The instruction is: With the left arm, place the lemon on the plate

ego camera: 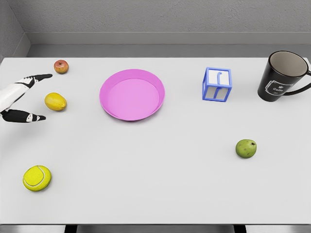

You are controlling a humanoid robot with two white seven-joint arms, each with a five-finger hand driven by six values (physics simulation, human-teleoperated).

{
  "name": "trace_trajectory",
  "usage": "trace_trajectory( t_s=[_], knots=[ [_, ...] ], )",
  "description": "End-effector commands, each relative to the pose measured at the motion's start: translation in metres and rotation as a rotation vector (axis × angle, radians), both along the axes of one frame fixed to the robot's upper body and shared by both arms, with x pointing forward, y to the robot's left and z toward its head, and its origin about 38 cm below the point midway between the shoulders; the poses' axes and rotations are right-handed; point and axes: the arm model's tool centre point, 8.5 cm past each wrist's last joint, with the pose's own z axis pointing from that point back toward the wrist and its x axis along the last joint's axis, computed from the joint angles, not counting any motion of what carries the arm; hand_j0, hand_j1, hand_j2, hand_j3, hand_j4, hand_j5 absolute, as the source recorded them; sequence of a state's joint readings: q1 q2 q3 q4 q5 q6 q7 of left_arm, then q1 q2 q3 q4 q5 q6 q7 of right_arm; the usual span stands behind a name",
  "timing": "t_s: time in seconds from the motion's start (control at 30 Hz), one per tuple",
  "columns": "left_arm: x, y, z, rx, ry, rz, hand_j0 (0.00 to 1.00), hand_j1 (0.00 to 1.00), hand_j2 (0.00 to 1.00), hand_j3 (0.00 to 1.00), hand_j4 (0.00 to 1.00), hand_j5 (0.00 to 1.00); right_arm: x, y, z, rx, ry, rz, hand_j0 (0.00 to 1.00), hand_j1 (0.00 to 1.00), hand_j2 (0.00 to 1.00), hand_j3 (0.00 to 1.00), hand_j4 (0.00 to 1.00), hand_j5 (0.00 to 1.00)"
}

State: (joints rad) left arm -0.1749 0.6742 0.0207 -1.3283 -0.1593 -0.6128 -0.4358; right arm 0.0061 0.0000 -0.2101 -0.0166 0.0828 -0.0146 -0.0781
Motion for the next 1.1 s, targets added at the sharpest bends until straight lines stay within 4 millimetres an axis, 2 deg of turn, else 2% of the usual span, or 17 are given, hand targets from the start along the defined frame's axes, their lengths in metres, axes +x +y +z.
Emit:
trace_trajectory(
  t_s=[0.0,0.23,0.3,0.37,0.4,0.53,0.57,0.67,0.73,0.8,0.83,0.9,1.07],
  knots=[
    [0.000,0.001,0.001,-0.008,-0.001,0.002,1.00,1.00,1.00,1.00,1.00,1.00,0.000,0.000,0.000,0.001,-0.001,-0.003,1.00,1.00,1.00,1.00,1.00,1.00],
    [0.000,0.001,0.002,-0.004,-0.003,0.003,1.00,1.00,1.00,1.00,1.00,1.00,0.000,0.000,0.000,0.001,0.000,0.001,1.00,1.00,1.00,1.00,1.00,1.00],
    [0.001,0.001,-0.002,0.045,0.029,-0.009,1.00,1.00,1.00,1.00,1.00,1.00,0.000,0.000,0.000,0.000,0.002,0.001,1.00,1.00,1.00,1.00,1.00,1.00],
    [0.009,-0.033,-0.026,0.089,0.084,-0.066,1.00,1.00,1.00,1.00,1.00,1.00,0.000,0.000,0.000,0.000,0.002,0.001,1.00,1.00,1.00,1.00,1.00,1.00],
    [0.013,-0.037,-0.027,0.132,0.084,-0.071,1.00,1.00,1.00,1.00,1.00,1.00,0.000,0.000,0.000,0.000,0.002,0.001,1.00,1.00,1.00,1.00,1.00,1.00],
    [0.012,0.012,0.016,0.295,0.071,-0.038,1.00,1.00,1.00,1.00,1.00,1.00,0.000,0.000,0.000,0.000,-0.001,0.002,1.00,1.00,1.00,1.00,1.00,1.00],
    [0.012,0.029,0.037,0.351,0.055,-0.020,1.00,1.00,1.00,1.00,1.00,1.00,0.000,0.000,0.000,0.001,0.000,0.001,1.00,1.00,1.00,1.00,1.00,1.00],
    [0.015,0.034,0.051,0.403,0.043,-0.016,1.00,1.00,1.00,1.00,1.00,1.00,0.000,0.000,0.000,0.000,0.002,0.001,1.00,1.00,1.00,1.00,1.00,1.00],
    [0.026,0.022,0.041,0.582,0.069,-0.044,1.00,1.00,1.00,1.00,1.00,1.00,0.000,0.000,0.000,0.000,0.002,0.001,1.00,1.00,1.00,1.00,1.00,1.00],
    [0.044,-0.014,0.037,0.678,0.053,-0.134,1.00,1.00,1.00,1.00,1.00,1.00,0.000,0.000,0.000,0.002,0.002,0.001,1.00,1.00,1.00,1.00,1.00,1.00],
    [0.048,-0.022,0.038,0.684,0.047,-0.151,1.00,1.00,1.00,1.00,1.00,1.00,0.000,0.000,0.000,0.000,0.001,0.001,1.00,1.00,1.00,1.00,1.00,1.00],
    [0.051,-0.026,0.037,0.708,0.044,-0.152,1.00,1.00,1.00,1.00,1.00,1.00,0.000,0.000,0.000,0.002,0.002,0.001,1.00,1.00,1.00,1.00,1.00,1.00],
    [0.051,-0.042,0.018,0.727,0.067,-0.194,1.00,1.00,1.00,1.00,1.00,1.00,0.000,0.000,0.000,0.002,0.002,0.001,1.00,1.00,1.00,1.00,1.00,1.00]
  ],
)
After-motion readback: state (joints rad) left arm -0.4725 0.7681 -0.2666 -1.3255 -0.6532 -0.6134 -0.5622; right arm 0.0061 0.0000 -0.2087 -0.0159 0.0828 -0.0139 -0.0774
